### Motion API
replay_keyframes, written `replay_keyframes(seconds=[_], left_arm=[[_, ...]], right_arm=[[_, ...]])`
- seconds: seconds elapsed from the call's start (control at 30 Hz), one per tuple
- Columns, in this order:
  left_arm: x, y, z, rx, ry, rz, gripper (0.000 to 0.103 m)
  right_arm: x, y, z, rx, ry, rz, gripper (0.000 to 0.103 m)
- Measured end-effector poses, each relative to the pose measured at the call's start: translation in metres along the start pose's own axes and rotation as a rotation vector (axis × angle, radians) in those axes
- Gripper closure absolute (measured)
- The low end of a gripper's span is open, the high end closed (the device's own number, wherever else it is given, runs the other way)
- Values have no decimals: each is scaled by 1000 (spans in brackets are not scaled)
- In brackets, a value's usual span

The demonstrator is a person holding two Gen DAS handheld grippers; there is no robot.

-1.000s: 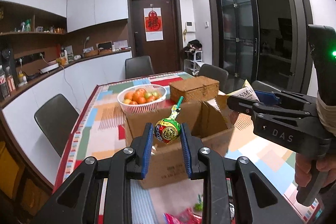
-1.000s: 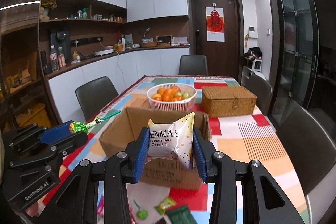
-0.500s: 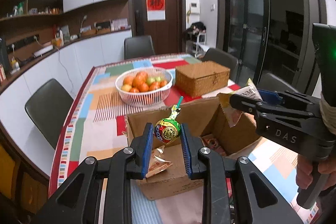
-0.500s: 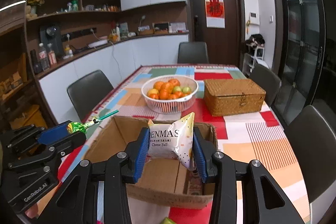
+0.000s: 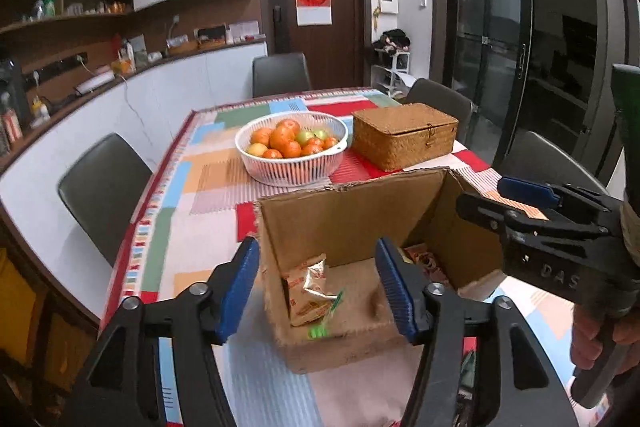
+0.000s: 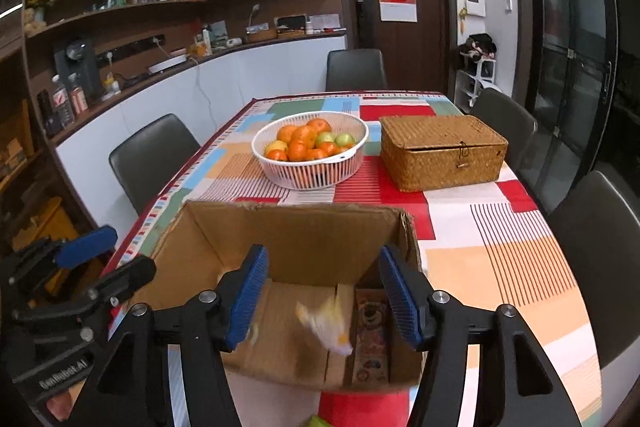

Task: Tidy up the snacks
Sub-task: 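Carry the lollipop and cheese ball pack over the box and release both, then grasp the red candy bag with the left tool while the right tool grasps the green lollipop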

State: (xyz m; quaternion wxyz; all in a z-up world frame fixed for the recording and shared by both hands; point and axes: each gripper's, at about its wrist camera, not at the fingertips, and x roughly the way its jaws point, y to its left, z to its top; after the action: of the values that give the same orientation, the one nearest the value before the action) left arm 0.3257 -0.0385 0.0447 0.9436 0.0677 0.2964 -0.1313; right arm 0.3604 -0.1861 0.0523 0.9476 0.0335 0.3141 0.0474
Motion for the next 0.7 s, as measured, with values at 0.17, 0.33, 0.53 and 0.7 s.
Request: replay_keyframes(seconds=[0.17,0.33,0.53,0.7], left_arm=[[-33,-7,-13,36,-48,7,40],[-60,-11,-26,49,-79,7,38],[-83,-16,-44,63,-87,-9,38],[-94,-21,-65,65,-66,-28,38]], right_arm=[[-34,12,-20,-45,-59,36,44],[-63,24,-35,-88,-98,65,44],[-85,28,-51,-86,-108,102,44],[-97,33,-70,-97,-94,121,44]])
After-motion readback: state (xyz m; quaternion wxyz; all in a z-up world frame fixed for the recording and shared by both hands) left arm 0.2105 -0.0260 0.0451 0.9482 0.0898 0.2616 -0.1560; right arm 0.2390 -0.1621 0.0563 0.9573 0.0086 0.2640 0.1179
